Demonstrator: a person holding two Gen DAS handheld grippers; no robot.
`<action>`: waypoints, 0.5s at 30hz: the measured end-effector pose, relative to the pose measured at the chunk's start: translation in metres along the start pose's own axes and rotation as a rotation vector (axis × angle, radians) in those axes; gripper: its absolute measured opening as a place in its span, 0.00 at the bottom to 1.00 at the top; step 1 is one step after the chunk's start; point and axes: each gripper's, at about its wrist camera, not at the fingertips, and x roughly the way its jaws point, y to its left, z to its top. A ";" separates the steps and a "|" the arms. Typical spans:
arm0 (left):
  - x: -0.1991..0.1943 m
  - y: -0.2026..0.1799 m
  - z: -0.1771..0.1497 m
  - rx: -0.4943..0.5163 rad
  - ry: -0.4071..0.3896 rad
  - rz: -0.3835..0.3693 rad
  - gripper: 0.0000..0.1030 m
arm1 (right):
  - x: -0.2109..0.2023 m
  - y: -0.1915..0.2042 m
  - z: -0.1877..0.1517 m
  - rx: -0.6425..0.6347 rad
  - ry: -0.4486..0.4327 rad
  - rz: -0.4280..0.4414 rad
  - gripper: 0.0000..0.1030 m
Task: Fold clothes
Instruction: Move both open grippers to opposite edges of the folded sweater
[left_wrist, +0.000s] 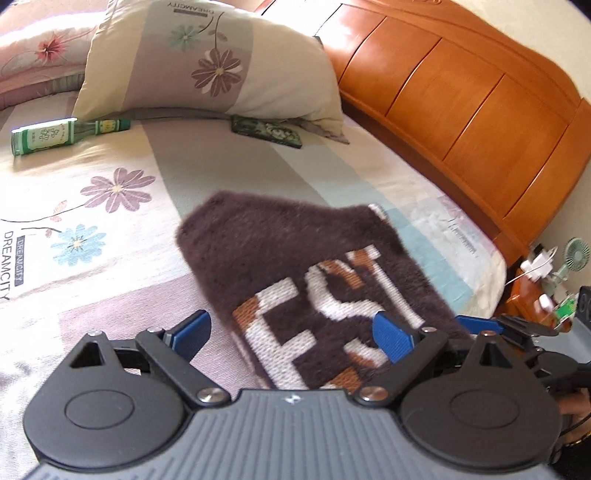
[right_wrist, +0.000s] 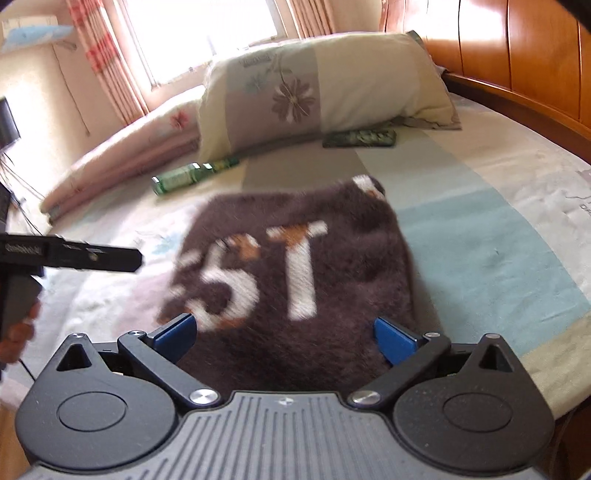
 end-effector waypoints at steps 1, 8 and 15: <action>0.001 -0.001 -0.001 0.012 -0.004 0.004 0.91 | -0.002 -0.001 0.000 0.007 0.000 -0.005 1.00; 0.007 -0.003 -0.006 0.045 -0.006 -0.018 0.91 | -0.031 0.038 0.029 -0.108 -0.100 0.033 1.00; 0.010 0.003 -0.014 0.034 0.012 -0.032 0.91 | 0.020 0.036 0.004 -0.120 0.072 0.000 1.00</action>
